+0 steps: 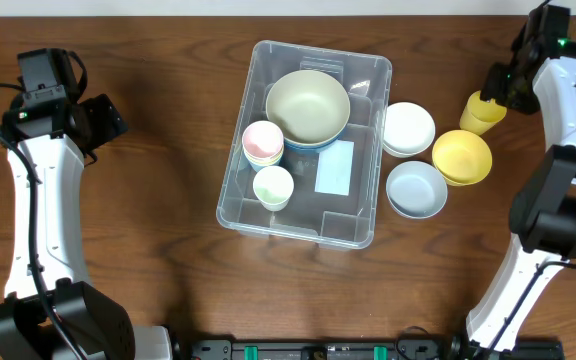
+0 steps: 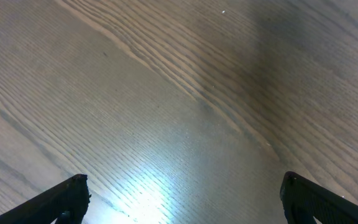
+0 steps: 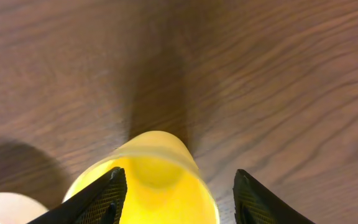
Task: Pack container
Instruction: 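Move the right gripper to the yellow cup at the table's right, then grasp the yellow cup rim with the right gripper and lift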
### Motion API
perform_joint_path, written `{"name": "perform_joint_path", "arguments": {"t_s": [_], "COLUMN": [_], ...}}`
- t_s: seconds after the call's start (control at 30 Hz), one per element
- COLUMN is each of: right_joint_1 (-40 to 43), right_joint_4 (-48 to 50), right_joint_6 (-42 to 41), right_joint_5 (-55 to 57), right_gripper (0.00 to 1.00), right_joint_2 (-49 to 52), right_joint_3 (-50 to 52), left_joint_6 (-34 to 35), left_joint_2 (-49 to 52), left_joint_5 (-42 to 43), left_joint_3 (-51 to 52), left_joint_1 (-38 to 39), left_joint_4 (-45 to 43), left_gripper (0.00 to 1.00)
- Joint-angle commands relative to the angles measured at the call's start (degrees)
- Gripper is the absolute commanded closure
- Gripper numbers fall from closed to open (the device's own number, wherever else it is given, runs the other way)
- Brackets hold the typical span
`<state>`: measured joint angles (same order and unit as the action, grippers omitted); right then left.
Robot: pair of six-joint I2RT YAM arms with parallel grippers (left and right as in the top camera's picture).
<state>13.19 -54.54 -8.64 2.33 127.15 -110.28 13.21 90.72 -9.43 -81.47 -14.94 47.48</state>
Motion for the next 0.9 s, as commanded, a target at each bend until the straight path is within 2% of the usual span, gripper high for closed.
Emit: {"name": "perform_joint_path", "arguments": {"t_s": [0.0,0.1,0.3,0.5,0.57,0.87], "right_joint_1": [0.74,0.74,1.03,1.62,1.77,0.22], "right_joint_4": [0.02,-0.33,0.98,1.03,1.01,0.33], "right_joint_6": [-0.74,-0.76,-0.76,-0.74,-0.74,0.07], "right_joint_5": [-0.50,-0.50,-0.48,-0.42,-0.44,-1.40], "right_gripper": [0.46,0.55,0.61,0.92,0.99,0.99], "right_joint_2": [0.68,0.70,0.70,0.61,0.26,-9.66], "right_joint_3": [0.15,0.35,3.85,4.96,4.76,2.60], "left_joint_6": [-0.52,-0.52,-0.52,-0.52,-0.52,-0.52], "left_joint_2": [-1.25,-1.25,-1.22,-1.22,-1.22,-1.25], "left_joint_5": [-0.70,-0.70,-0.70,-0.70,-0.70,-0.70], "left_joint_3": [-1.46,-1.46,-1.46,-1.46,-1.46,-1.46], "left_joint_1": [-0.15,-0.15,-0.15,-0.15,-0.15,-0.15], "left_joint_4": [-0.04,-0.04,-0.07,-0.04,-0.04,-0.04], "left_gripper": [0.02,0.02,0.02,0.02,0.02,0.02]}}
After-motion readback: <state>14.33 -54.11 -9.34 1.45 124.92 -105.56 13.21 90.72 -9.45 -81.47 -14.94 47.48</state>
